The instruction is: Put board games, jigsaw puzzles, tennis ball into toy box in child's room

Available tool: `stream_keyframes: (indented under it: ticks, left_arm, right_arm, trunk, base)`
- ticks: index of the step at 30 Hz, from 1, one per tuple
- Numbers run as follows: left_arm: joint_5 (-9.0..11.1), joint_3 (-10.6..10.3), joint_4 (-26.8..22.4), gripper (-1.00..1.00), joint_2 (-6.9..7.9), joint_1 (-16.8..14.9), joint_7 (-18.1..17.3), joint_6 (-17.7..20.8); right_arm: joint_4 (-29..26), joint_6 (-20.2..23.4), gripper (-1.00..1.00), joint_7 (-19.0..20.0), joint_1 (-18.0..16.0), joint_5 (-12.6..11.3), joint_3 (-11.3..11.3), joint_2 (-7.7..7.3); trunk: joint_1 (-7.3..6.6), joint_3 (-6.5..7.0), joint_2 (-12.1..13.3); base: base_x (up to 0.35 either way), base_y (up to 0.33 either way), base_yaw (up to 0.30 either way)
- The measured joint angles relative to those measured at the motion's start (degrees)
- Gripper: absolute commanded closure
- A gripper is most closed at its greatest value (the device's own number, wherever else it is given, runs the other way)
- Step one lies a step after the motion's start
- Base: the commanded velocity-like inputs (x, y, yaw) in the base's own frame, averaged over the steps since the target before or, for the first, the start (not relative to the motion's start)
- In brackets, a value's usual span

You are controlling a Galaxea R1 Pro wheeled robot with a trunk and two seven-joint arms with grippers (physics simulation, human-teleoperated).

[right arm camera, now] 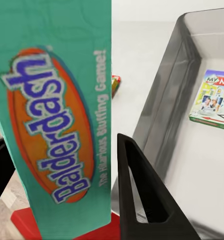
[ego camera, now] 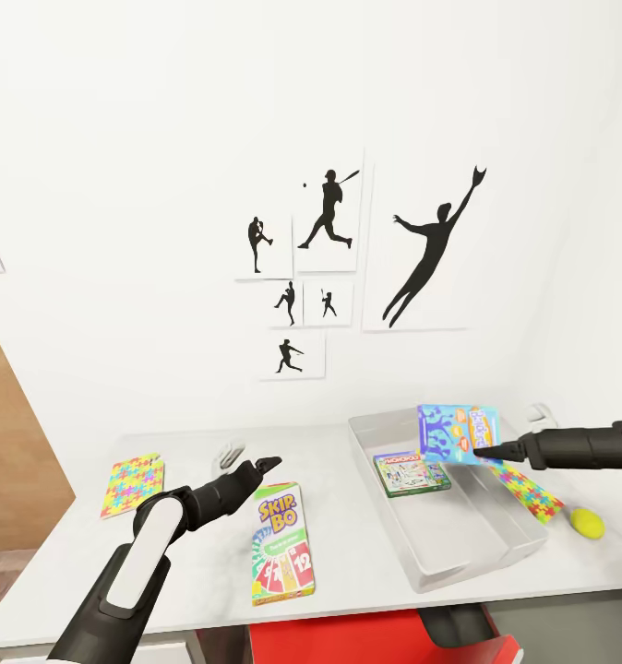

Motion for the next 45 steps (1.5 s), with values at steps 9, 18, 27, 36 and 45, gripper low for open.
stream_keyframes:
  ticks: [9, 18, 27, 36, 45]
  left_arm:
    - [-0.1, 0.0, 0.0, -1.00, 0.00, 0.0, 0.1, 0.0]
    - [-0.1, 0.0, 0.0, -1.00, 0.03, 0.0, 0.1, 0.0]
    - [-0.2, 0.1, 0.1, -1.00, 0.04, 0.0, 0.1, 0.0]
    - [-0.4, 0.1, 0.4, -1.00, 0.03, 0.0, 0.1, 0.0]
    - [-0.4, 0.1, 0.5, -1.00, 0.03, 0.0, 0.3, 0.0]
  right_arm:
    - [0.8, 0.0, 1.00, 0.1, -0.5, -0.3, 2.5, -0.61]
    - [1.7, 0.0, 1.00, 0.1, -1.2, -0.2, 8.0, -1.05]
    - [3.1, 0.0, 1.00, 0.1, -1.9, -0.1, 10.6, -3.29]
    - [3.6, 0.0, 1.00, 0.0, -2.1, 0.1, 13.3, -4.54]
    - [3.7, 0.0, 1.00, -0.3, -2.1, 0.5, 14.2, -4.99]
  trunk:
    - [0.00, 0.00, 0.0]
    - [0.00, 0.00, 0.0]
    - [0.00, 0.00, 0.0]
    - [0.00, 0.00, 0.0]
    - [0.00, 0.00, 0.0]
  base:
    - [0.000, 0.000, 0.000]
    - [0.000, 0.000, 0.000]
    - [0.000, 0.000, 0.000]
    - [0.000, 0.000, 0.000]
    - [0.000, 0.000, 0.000]
